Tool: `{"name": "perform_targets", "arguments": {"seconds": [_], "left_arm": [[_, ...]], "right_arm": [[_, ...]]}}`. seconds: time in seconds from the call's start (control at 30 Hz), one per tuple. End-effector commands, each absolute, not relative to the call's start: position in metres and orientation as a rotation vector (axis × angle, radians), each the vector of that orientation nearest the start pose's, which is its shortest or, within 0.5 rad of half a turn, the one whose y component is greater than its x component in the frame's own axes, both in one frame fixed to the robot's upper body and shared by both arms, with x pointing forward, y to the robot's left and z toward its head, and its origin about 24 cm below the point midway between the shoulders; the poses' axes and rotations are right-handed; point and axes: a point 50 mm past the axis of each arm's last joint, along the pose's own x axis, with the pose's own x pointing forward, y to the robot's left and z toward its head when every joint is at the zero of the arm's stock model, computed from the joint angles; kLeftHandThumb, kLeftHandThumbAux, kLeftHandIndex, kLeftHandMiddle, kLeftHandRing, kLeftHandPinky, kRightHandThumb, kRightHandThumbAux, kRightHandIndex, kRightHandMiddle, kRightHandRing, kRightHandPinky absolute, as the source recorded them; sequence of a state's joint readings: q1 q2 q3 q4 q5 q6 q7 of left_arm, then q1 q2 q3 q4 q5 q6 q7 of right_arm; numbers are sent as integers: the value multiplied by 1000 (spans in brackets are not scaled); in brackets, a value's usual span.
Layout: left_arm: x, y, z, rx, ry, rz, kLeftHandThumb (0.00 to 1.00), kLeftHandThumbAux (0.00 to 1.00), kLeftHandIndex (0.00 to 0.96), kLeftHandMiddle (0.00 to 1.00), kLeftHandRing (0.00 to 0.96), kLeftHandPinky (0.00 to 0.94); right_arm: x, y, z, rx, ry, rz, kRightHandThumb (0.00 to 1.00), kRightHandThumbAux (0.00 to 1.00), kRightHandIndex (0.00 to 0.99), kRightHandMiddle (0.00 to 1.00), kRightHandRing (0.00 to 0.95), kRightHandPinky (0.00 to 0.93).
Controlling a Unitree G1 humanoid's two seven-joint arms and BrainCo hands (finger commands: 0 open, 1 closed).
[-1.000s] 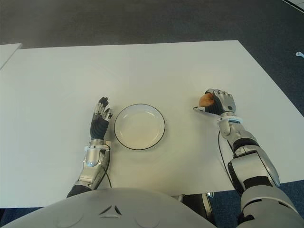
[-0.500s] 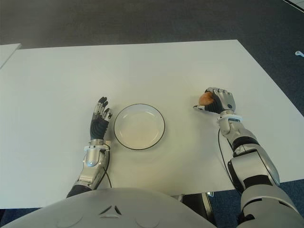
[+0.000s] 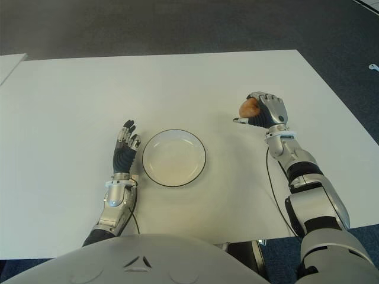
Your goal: Put the apples into the plate.
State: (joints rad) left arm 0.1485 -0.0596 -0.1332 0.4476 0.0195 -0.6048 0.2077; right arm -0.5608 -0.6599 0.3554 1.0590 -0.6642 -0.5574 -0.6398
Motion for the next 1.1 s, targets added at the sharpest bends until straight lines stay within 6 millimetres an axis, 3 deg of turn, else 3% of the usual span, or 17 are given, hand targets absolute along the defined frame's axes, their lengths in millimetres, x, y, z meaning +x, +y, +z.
{"name": "perform_targets", "arguments": {"seconds": [0.03,0.3,0.4,0.77,1.1], "left_arm": [[163,109,-72,-137,223,160,24,591,46,76,55,31],[163,110,-73,-128,219,177,29,572,58,87,64,42],[163,111,-72,-117,214,181,21,573,57,88,67,45],[164,111,-72,-142,210,170,32,591,61,96,76,67],[166,110,-72,-124,212,173,28,586,58,94,79,61]], "right_arm": [[321,-275,73,-1263,-356,-95,547,704,774,869,859,847],[318,-253,75,-1207,-447,-36,582,697,791,868,858,848],[314,-231,76,-1167,-512,23,581,696,797,871,859,849],[306,-183,77,-1087,-586,170,576,707,812,880,865,854],[293,-146,68,-1087,-616,322,522,734,779,852,830,779]]}}
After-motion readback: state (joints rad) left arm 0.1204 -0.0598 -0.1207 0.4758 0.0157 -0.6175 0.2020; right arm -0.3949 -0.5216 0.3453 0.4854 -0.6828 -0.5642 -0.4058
